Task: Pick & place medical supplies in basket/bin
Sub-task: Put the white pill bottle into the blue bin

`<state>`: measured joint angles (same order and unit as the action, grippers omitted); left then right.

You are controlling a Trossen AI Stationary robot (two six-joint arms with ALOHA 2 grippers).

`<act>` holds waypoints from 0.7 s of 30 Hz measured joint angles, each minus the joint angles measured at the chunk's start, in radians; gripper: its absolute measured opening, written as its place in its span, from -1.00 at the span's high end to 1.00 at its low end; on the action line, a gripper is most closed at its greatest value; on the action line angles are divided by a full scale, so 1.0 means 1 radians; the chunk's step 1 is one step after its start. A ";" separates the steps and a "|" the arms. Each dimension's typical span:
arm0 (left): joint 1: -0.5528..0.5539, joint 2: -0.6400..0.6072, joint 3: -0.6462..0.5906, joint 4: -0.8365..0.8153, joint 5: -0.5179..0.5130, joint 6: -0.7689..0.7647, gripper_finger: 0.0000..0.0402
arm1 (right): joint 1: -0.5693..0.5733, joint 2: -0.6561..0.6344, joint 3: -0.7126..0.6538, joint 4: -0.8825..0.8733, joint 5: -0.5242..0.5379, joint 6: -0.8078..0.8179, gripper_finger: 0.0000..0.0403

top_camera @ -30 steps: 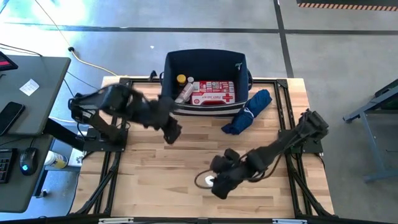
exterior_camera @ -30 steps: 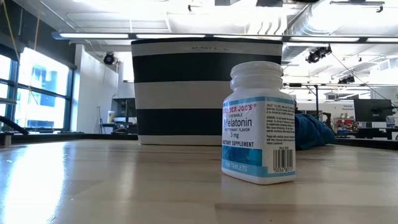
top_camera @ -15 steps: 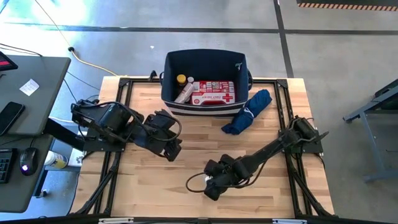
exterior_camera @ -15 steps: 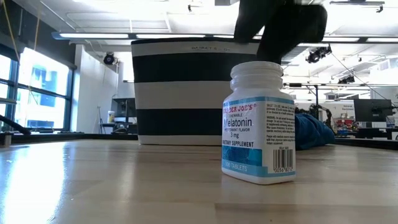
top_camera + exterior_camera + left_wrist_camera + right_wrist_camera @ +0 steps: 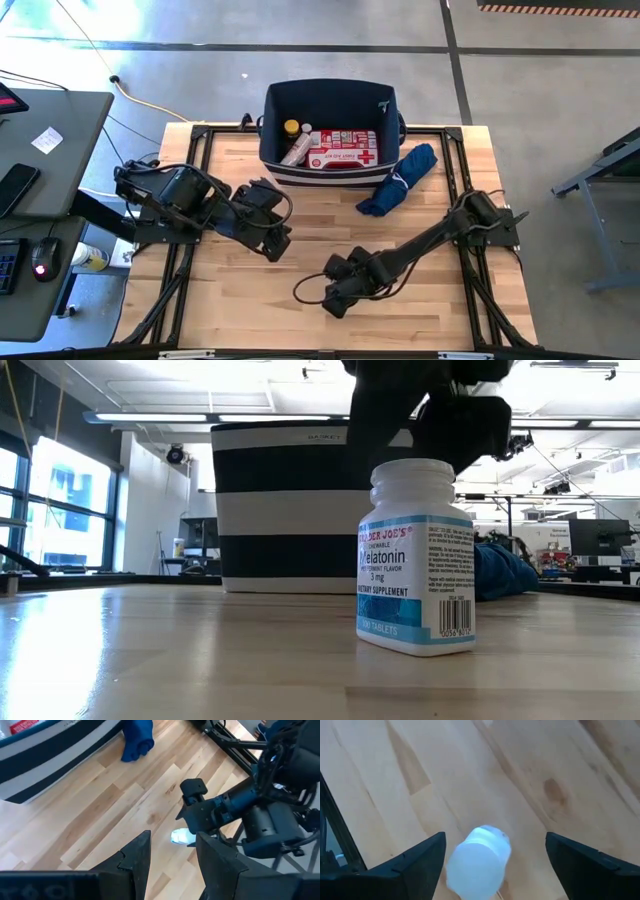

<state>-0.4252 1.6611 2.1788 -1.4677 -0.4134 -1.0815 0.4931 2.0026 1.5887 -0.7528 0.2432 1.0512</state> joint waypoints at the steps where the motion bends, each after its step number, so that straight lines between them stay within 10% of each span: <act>1: 0.000 0.000 0.000 0.000 0.006 -0.001 0.06 | 0.002 0.007 0.000 0.008 -0.001 0.000 -0.65; 21: 0.048 0.000 0.000 0.005 0.063 0.016 0.06 | 0.034 0.027 0.000 0.012 -0.049 0.037 -0.54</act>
<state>-0.3768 1.6608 2.1788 -1.4627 -0.3507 -1.0658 0.5266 2.0296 1.5883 -0.7404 0.1944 1.0877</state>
